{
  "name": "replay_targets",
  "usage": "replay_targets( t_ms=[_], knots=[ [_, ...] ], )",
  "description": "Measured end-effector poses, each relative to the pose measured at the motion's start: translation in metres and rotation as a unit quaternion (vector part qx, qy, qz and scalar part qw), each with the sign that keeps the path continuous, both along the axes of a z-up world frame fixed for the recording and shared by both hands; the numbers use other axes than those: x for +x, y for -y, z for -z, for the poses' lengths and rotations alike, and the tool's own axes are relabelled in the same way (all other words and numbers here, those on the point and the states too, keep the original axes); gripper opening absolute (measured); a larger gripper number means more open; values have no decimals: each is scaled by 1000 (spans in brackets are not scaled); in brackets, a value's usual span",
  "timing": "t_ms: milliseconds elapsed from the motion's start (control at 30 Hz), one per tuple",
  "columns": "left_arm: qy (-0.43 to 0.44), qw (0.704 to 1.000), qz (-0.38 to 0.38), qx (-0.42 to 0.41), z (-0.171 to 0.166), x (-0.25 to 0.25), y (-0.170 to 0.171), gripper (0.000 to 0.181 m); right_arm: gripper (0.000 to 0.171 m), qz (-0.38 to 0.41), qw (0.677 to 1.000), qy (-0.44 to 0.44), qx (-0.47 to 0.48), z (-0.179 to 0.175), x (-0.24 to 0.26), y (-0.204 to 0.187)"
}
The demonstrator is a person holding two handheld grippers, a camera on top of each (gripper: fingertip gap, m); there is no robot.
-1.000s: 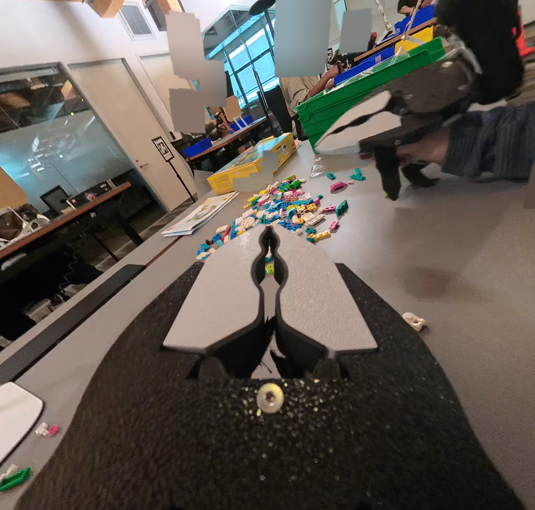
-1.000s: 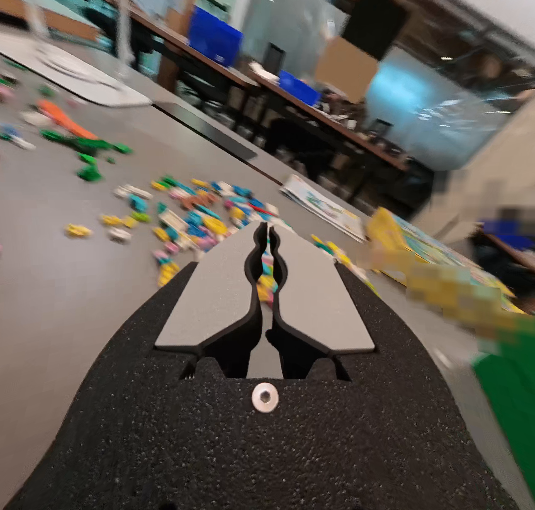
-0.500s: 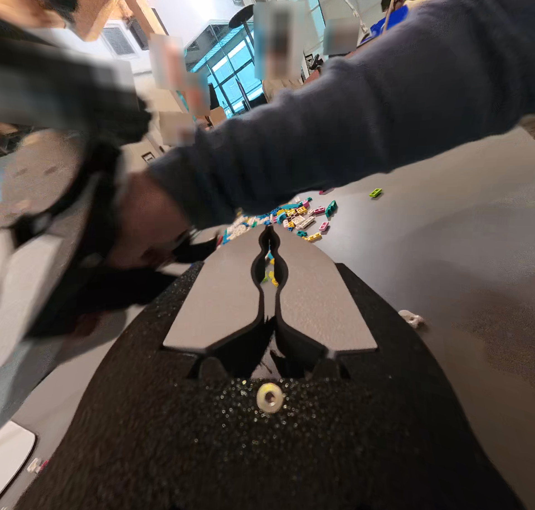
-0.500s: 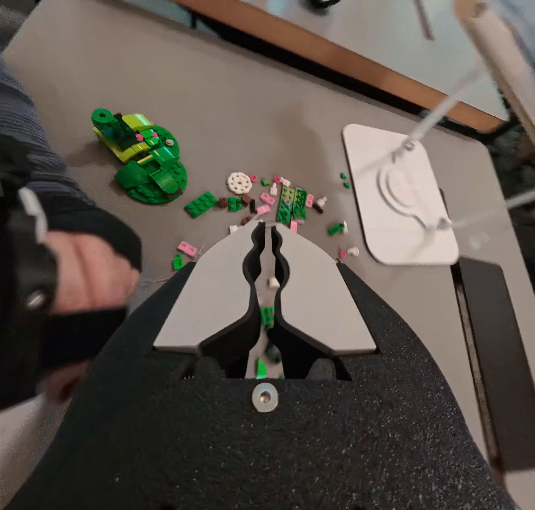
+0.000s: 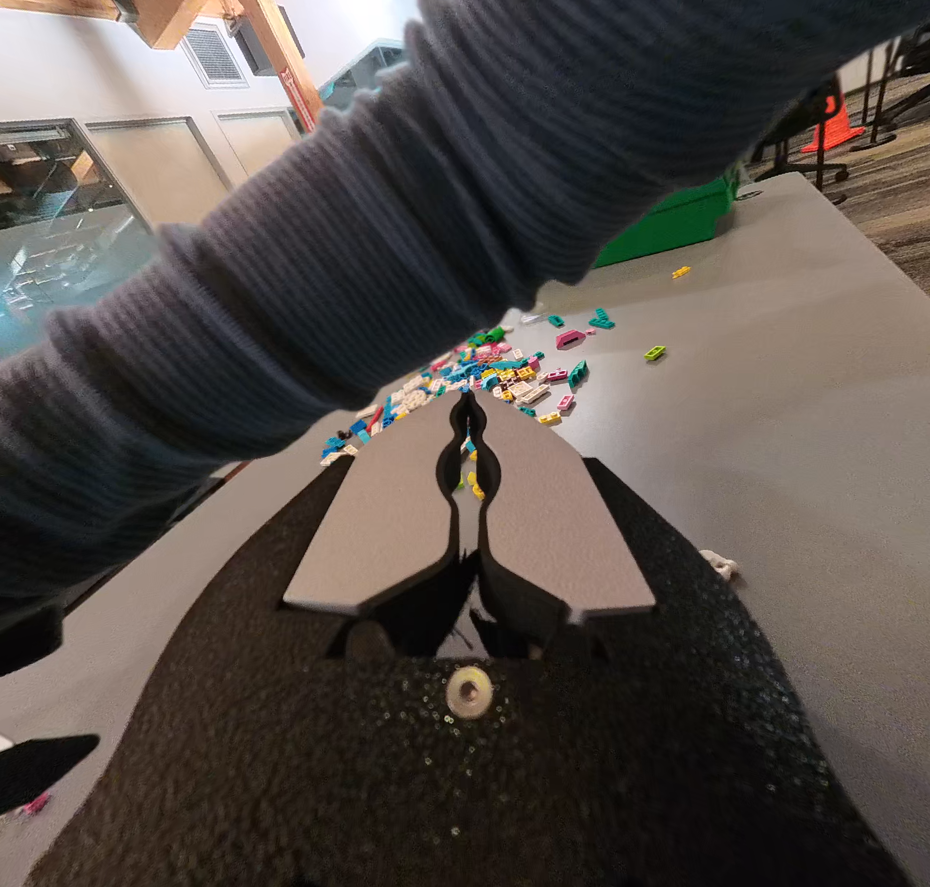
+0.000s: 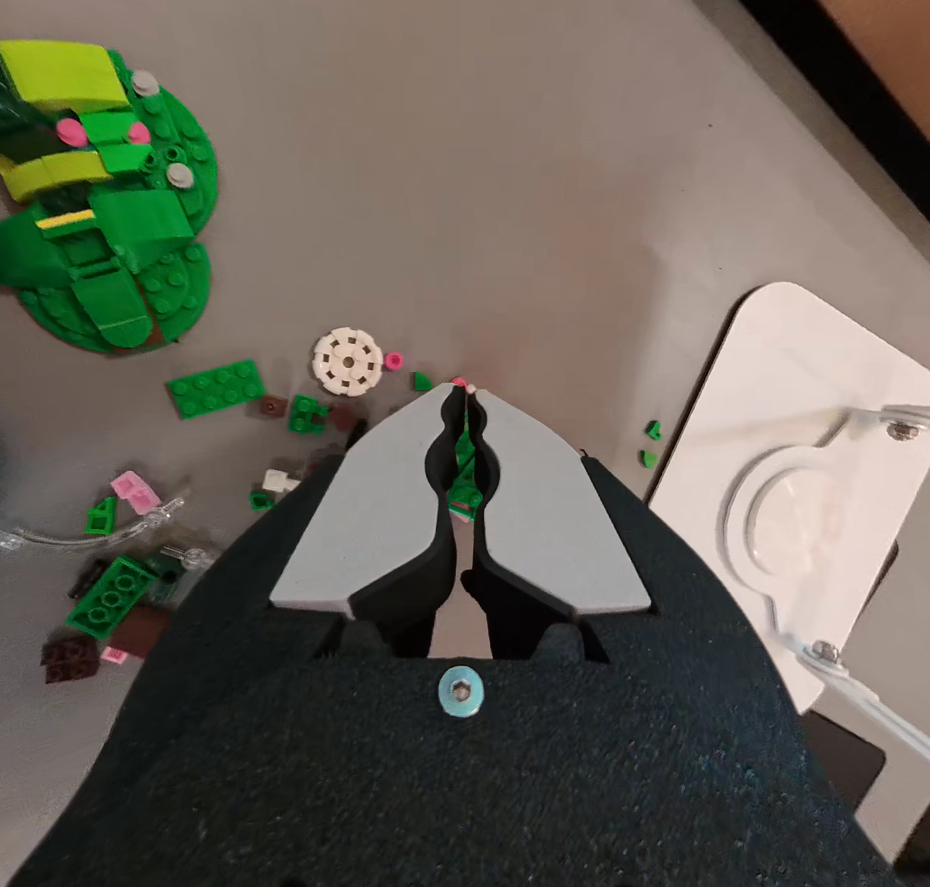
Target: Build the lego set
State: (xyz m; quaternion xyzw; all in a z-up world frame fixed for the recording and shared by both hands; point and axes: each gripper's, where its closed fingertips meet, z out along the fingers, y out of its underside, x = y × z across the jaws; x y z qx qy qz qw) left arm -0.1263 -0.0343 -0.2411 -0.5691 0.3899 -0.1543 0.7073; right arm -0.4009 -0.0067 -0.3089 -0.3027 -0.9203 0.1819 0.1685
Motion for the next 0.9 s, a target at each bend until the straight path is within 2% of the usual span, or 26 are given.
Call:
replay_targets(
  t_ms=[400,667,900],
  knots=[
    [2,1000,2,-4,0,0,0,0,2,-41,998,32,21,14,-8,-1],
    [7,1000,2,-14,1,-1,-3,0,1,-62,997,40,28,9,-3,-4],
    [17,1000,2,-23,1,-3,-5,0,0,-80,995,50,22,17,4,9]
  ],
)
